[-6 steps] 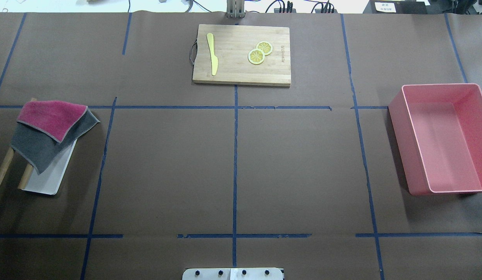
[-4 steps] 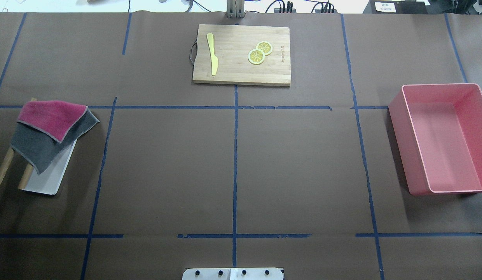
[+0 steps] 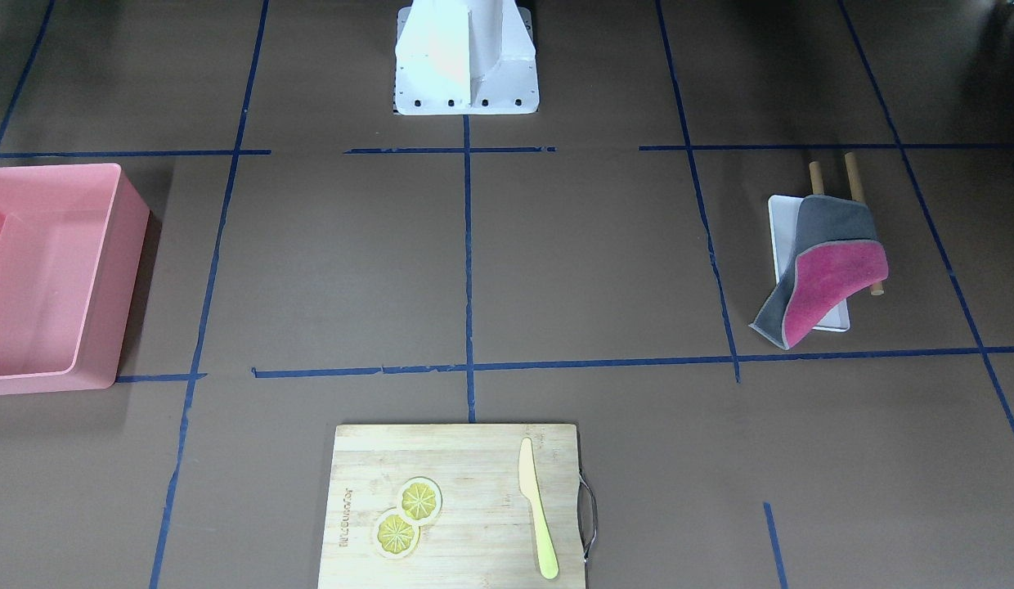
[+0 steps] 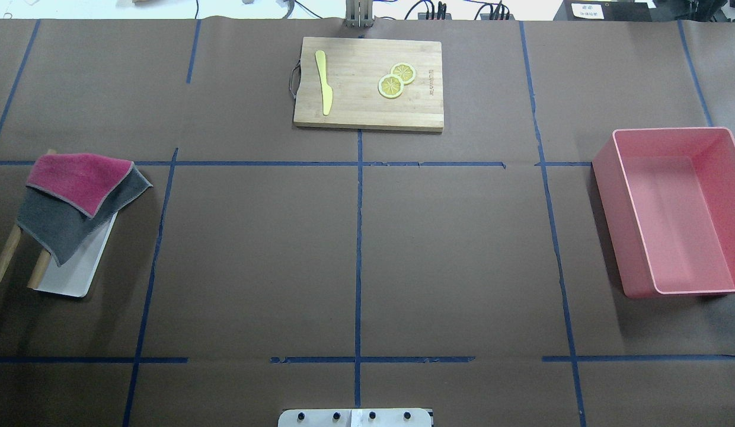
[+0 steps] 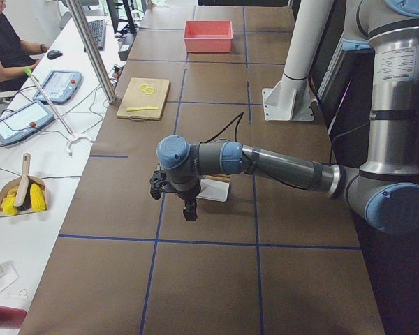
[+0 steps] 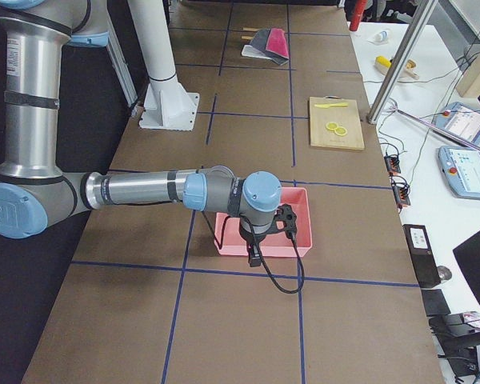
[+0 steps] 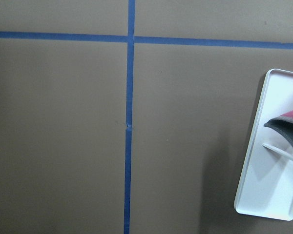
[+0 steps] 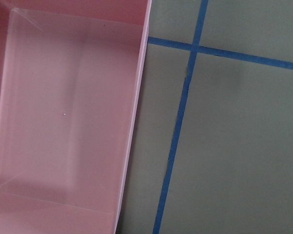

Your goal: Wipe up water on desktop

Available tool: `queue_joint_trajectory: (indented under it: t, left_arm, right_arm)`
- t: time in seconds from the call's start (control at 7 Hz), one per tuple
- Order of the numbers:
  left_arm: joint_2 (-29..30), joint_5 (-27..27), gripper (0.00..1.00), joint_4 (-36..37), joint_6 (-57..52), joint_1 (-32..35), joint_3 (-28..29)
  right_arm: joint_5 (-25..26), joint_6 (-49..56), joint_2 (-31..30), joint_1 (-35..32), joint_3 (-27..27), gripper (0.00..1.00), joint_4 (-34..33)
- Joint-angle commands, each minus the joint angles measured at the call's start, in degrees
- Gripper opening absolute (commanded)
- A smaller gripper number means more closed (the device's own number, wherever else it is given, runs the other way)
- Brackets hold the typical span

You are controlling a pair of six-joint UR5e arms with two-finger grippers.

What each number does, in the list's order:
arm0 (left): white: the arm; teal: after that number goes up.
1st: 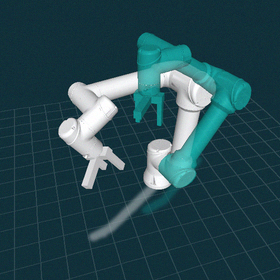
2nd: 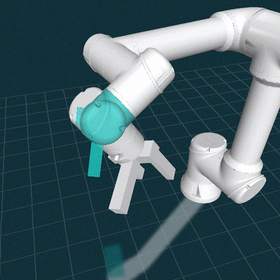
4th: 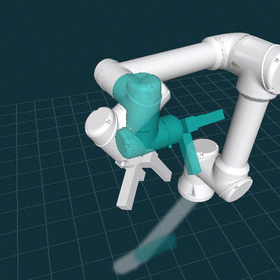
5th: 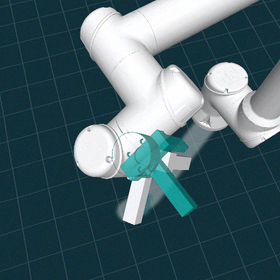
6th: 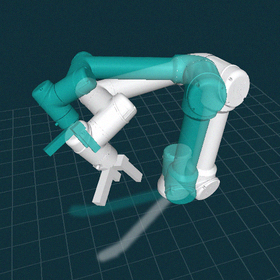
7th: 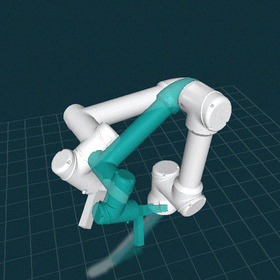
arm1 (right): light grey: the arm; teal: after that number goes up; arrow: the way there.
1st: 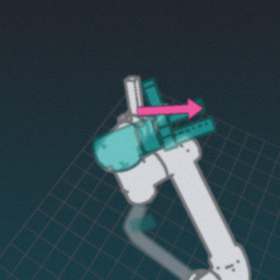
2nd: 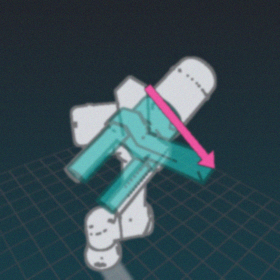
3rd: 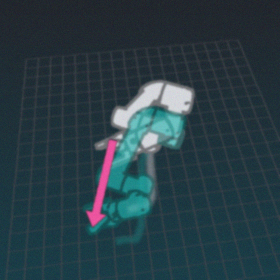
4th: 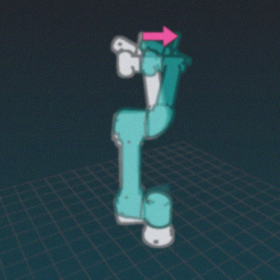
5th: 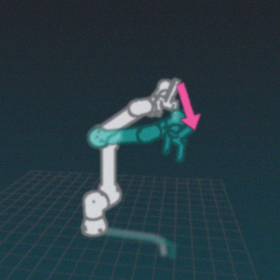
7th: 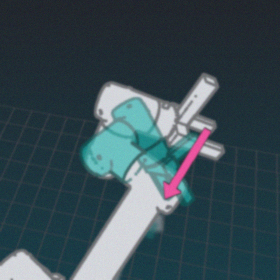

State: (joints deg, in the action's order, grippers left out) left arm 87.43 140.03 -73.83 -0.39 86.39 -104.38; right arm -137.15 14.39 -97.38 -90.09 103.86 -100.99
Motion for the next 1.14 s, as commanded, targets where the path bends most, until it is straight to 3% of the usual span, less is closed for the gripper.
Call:
queue_joint_trajectory:
  t: [0.0,0.14,0.43,1.0]
  left_arm:
    - [0.02,2.69,1.0,-3.48,0.21,-0.69,0.84]
    - [0.37,2.88,1.0,-7.69,2.22,-1.39,0.32]
    - [2.03,1.57,1.0,-21.9,15.34,-10.49,0.66]
    - [7.3,-3.53,0.9,-22.67,25.49,-19.92,1.89]
  right_arm:
    - [-2.32,-0.07,-0.09,0.0,-0.23,1.0,0.0]
    - [-2.24,0.37,-0.09,0.26,-0.15,1.0,0.18]
    - [-2.33,0.03,-0.09,0.53,-0.06,1.0,0.18]
    - [-2.24,-0.42,-0.09,1.05,-0.76,1.0,0.0]
